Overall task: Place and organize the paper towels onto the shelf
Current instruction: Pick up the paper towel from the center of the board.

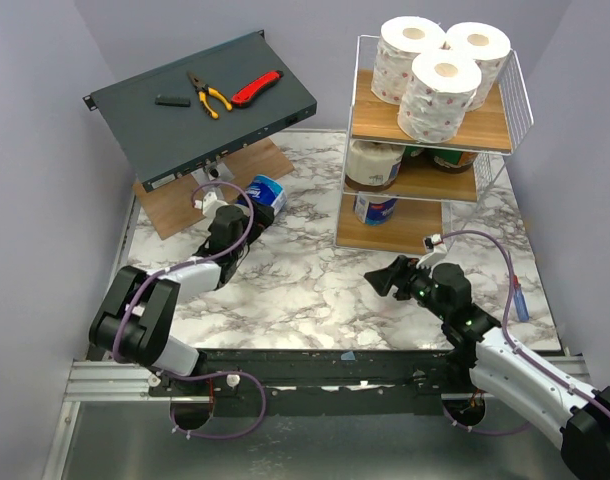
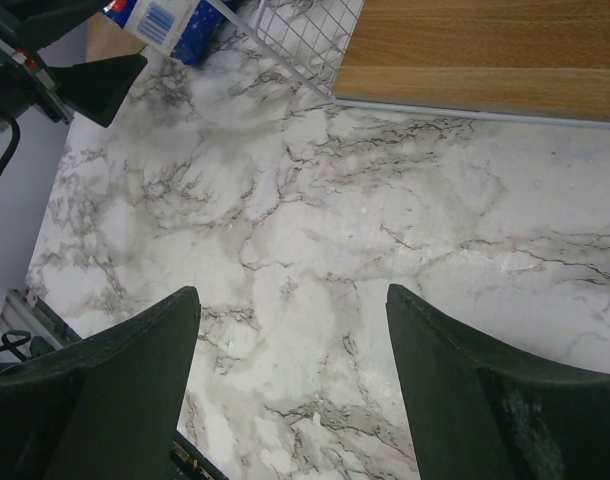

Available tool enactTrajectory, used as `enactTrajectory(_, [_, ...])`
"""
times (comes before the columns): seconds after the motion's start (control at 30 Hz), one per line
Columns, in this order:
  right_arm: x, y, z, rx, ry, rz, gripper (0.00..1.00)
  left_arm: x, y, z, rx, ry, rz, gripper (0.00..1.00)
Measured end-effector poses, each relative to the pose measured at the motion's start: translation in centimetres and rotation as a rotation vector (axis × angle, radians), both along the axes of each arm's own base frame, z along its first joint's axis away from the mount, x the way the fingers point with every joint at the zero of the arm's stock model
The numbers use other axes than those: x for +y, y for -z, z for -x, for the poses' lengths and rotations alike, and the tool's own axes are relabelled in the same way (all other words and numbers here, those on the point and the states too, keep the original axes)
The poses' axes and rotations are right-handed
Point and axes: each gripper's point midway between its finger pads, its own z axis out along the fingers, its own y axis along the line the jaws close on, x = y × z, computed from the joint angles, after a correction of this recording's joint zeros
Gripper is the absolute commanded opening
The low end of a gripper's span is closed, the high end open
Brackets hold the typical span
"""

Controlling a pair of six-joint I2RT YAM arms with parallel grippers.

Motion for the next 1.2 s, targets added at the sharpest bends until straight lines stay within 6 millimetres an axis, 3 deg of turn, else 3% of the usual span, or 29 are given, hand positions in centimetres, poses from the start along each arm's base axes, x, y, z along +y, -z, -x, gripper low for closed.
enactTrajectory(0.17, [0.0, 0.0, 0.0, 0.0, 0.0, 0.0, 0.79, 0.1, 1.6, -0.9, 0.038, -0.017, 0.004, 0.98])
enactTrajectory(0.6, [0.0, 0.4, 0.0, 0.014, 0.0, 0.008, 0.79, -0.1, 0.5, -3.3, -0.052, -0.032, 0.053, 0.89])
enactTrajectory(0.87, [0.0, 0.4, 0.0, 0.014, 0.0, 0.008, 0.79, -0.7, 0.8, -4.5, -0.094, -0.021, 0.118, 0.63])
enactTrajectory(1.2, [0.0, 0.4, -0.1, 0.013, 0.001, 0.008, 0.79, -1.1, -0.2, -4.8, -0.145, 0.007, 0.124, 0.25])
